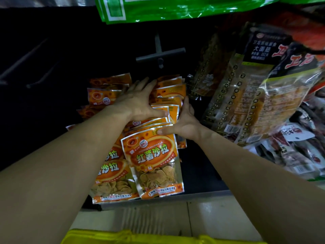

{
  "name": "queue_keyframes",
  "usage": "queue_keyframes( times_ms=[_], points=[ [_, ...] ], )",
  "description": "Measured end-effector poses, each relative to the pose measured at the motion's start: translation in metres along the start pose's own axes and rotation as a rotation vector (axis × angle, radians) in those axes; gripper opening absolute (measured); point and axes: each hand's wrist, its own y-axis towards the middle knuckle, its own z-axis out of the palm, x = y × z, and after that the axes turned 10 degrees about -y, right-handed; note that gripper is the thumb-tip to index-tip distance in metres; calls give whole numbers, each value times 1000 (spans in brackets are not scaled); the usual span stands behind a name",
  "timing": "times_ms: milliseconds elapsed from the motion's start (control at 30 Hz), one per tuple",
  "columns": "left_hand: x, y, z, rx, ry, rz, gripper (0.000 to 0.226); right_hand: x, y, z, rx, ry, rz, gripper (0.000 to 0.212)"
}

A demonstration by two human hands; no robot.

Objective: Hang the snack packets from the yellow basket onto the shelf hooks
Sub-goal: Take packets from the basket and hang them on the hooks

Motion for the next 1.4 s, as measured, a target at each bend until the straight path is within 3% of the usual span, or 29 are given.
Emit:
queue_keyframes(
  times_ms=[100,333,467,567,667,767,900,1000,1133,1400],
  points=[
    [4,4,6,1,22,-21,120,3,5,8,40,65,-3,177],
    [13,-9,-5,-43,-43,38,120,12,-23,3,-82,-2,5,158],
    [37,-40,-24,-179,-61,-24,84,31,-56,-2,-203,-69,-60,150],
    [65,-63,-33,-207,-65,-132,67,55,-71,-7,-246,-295,-132,141],
    [85,-84,-34,-189,-119,-216,65,80,-79,-8,-312,-606,-256,128],
    [91,-98,-27,-141,-119,-259,67,98,-73,5,-250,-857,-391,115],
    [97,-99,-9,-60,-18,-265,64,107,-56,32,-119,-1087,-455,123],
    [98,-95,-1,-135,51,-193,65,99,-48,43,-118,-1174,-454,124],
    [97,-84,6,-157,71,-110,63,80,-44,40,-162,-1163,-486,115],
    [94,-74,8,-124,62,-238,64,81,-29,33,-129,-1128,-410,131]
  ],
)
